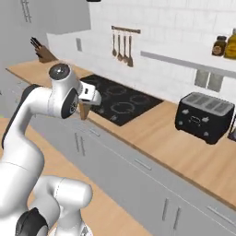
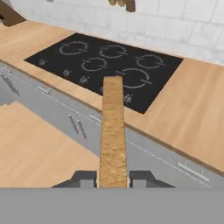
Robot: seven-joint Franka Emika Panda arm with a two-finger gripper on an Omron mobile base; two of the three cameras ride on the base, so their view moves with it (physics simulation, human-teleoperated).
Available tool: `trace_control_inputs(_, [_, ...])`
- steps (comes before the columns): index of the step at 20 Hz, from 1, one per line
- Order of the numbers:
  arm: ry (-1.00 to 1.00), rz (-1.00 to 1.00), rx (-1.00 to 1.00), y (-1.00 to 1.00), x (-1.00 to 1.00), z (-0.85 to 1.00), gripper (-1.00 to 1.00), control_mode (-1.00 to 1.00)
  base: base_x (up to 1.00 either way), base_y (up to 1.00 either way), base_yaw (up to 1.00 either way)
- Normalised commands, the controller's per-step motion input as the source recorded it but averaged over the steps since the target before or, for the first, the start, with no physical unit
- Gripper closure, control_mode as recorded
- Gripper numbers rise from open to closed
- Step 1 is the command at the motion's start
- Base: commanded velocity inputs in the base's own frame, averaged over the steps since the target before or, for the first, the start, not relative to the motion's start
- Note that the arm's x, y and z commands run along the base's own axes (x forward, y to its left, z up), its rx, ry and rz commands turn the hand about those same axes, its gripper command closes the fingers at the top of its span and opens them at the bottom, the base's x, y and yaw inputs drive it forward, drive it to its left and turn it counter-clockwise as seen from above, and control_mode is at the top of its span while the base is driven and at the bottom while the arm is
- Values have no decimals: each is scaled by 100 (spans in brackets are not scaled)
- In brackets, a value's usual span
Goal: Start the toaster. Once the lever pops up, take the bread to the plate on the dining counter.
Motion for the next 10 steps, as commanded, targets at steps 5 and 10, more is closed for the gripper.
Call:
trace_control_inputs(5, [0,0,0,0,0,0,100,100,0,0,100])
trace_control_inputs(10, [0,0,0,0,0,0,100,100,0,1,100])
